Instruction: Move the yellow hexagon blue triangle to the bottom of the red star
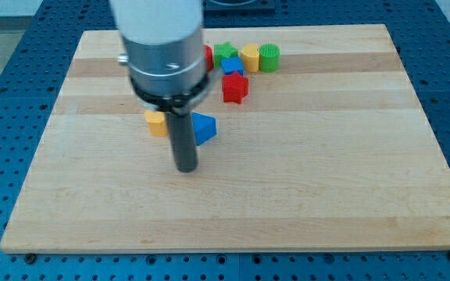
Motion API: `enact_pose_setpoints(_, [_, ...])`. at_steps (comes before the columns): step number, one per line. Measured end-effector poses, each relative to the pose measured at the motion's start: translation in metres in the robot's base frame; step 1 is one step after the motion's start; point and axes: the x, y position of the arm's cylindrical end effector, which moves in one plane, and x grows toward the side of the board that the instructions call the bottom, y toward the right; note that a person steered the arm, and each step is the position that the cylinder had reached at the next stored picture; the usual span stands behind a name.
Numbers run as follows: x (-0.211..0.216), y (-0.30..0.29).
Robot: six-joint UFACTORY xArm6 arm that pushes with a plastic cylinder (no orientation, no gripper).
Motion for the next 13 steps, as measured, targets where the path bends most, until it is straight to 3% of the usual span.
enact_pose_setpoints(1, [-0.021,-0.01])
enact_pose_setpoints(5, [-0.088,0.082])
enact_pose_setpoints(7, [-0.083,0.075])
enact_pose_setpoints(8, [-0.03,0.073])
enact_pose_setpoints(9, [0.022,0.033])
enact_pose_setpoints(10, [0.014,-0.059])
enact_pose_setpoints(11, [-0.033,-0.119])
enact_pose_setpoints(12, [-0.079,-0.121])
enact_pose_setpoints(13, [-0.079,-0.087])
